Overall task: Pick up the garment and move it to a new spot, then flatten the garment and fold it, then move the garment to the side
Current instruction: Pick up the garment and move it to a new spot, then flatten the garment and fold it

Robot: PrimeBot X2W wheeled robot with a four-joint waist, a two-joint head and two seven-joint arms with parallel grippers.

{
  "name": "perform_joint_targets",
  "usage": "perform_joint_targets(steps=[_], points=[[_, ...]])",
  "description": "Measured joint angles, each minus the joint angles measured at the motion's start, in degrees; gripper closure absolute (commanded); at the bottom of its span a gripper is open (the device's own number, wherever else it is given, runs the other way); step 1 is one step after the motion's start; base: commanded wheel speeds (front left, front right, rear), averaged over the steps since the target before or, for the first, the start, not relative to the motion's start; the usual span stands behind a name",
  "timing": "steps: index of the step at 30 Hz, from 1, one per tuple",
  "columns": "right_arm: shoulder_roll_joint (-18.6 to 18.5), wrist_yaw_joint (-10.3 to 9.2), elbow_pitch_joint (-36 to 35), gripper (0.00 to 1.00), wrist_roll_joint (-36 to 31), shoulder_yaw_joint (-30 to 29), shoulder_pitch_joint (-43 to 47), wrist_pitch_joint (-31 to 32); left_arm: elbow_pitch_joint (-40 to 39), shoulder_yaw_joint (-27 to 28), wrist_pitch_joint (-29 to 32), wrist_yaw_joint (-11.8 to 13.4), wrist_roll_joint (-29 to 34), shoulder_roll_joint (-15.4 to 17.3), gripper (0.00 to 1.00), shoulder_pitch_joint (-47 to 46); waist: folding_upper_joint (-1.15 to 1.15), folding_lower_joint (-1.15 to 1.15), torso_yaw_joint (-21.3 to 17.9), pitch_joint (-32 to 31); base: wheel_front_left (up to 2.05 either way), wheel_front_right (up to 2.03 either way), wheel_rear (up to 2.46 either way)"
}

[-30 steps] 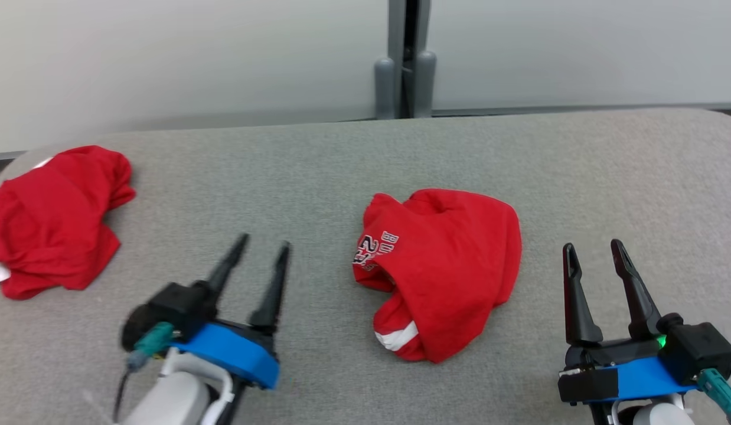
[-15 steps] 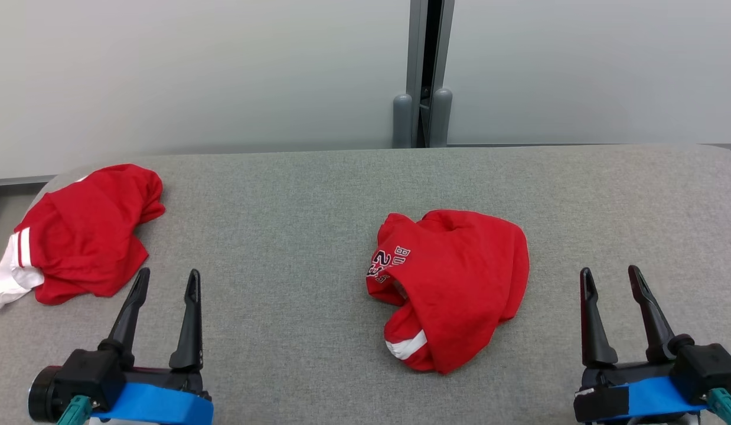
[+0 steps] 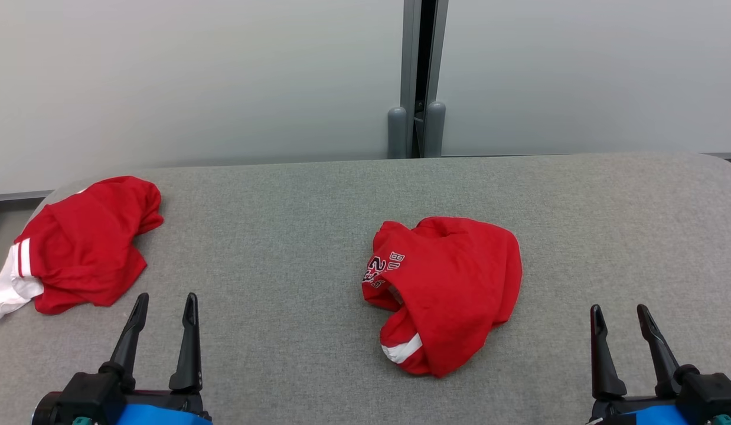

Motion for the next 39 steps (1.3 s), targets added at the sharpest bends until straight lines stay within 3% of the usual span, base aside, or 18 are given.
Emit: perform_joint_targets(steps=[23, 28, 39], points=[[0.0, -0.01, 0.9, 0.00, -0.5, 0.5, -0.1, 0.0, 1.4, 4.7, 0.0, -4.2, 4.6, -4.1, 0.00, 0.3, 0.00, 0.01, -0.2, -0.1, 0.00, 0.00, 0.00], [0.0, -0.01, 1.3, 0.00, -2.9, 2.4, -4.6, 0.0, 1.3, 4.6, 0.0, -4.6, 5.0, -4.7, 0.00, 0.0, 0.00, 0.00, 0.4, 0.7, 0.00, 0.00, 0.00], [-0.3, 0.00, 15.9, 0.00, -6.7, 3.7, -16.8, 0.0, 0.4, 3.5, 0.0, -5.2, 5.3, -5.7, 0.00, -4.4, 0.00, 0.01, 3.2, 5.5, 0.00, 0.00, 0.00]])
